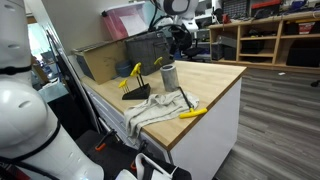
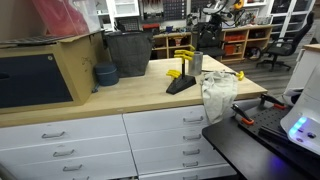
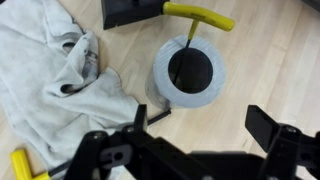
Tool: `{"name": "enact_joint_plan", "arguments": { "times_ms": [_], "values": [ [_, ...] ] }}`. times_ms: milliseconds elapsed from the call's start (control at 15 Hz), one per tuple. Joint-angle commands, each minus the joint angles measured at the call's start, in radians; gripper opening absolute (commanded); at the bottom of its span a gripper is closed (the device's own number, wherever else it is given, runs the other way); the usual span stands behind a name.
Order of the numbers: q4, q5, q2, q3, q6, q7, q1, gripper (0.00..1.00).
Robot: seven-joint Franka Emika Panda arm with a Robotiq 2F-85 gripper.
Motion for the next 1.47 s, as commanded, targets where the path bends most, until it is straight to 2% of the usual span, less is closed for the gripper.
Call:
{"name": "enact_joint_plan", "arguments": {
  "times_ms": [0,400,733,867,1067,1133,1400],
  "values": [
    [-0.145,-0.21,-0.19,0.001,0.066,0.01,0.046,1.0],
    [-0.27,-0.574,-0.366,0.059,0.063,-0.026,0.076,1.0],
    [-0.338,-0.761,-0.372,0.136,0.082,-0.073,0.094,1.0],
    [-0.345,-0.803,-0.348,0.158,0.093,-0.102,0.104,1.0],
    [-0.412,-0.77,-0.364,0.161,0.14,-0.215,0.096,1.0],
    [-0.355,-0.778,-0.336,0.167,0.093,-0.147,0.105,1.0],
    [-0.361,-0.778,-0.332,0.166,0.098,-0.155,0.104,1.0]
  ]
}}
